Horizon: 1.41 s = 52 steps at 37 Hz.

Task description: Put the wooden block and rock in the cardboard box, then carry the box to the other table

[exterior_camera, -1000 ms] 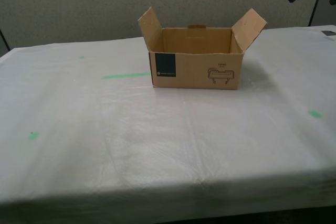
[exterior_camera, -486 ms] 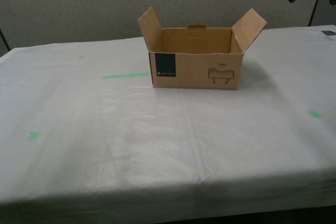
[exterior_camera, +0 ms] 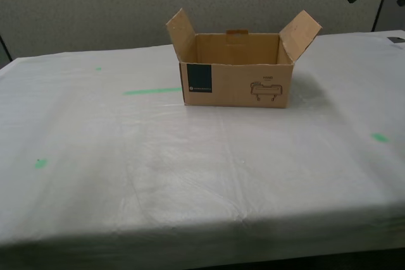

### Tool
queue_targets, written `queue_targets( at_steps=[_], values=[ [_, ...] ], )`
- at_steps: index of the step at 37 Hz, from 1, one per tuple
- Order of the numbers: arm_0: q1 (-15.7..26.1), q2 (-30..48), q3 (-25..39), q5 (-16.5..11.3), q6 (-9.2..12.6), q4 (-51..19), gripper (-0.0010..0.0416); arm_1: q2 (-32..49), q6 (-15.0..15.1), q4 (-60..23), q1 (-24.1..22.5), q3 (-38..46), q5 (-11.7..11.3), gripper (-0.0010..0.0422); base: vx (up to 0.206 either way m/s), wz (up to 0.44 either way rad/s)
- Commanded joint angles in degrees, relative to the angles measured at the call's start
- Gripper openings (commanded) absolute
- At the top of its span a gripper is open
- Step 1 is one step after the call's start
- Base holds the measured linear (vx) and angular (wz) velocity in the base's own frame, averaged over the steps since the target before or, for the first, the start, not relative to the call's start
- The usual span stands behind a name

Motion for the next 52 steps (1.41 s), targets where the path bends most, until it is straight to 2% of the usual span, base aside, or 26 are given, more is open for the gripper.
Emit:
queue_targets(
  at_steps=[1,52],
  values=[
    [0.0,0.0,0.0,0.3,0.2,0.0,0.0389,0.0,-0.1,0.1,0.0,0.0,0.1,0.0389,0.0,0.0],
    [0.0,0.0,0.0,0.3,0.2,0.0,0.039,0.0,-0.1,0.1,0.0,0.0,0.1,0.0389,0.0,0.0]
  ],
)
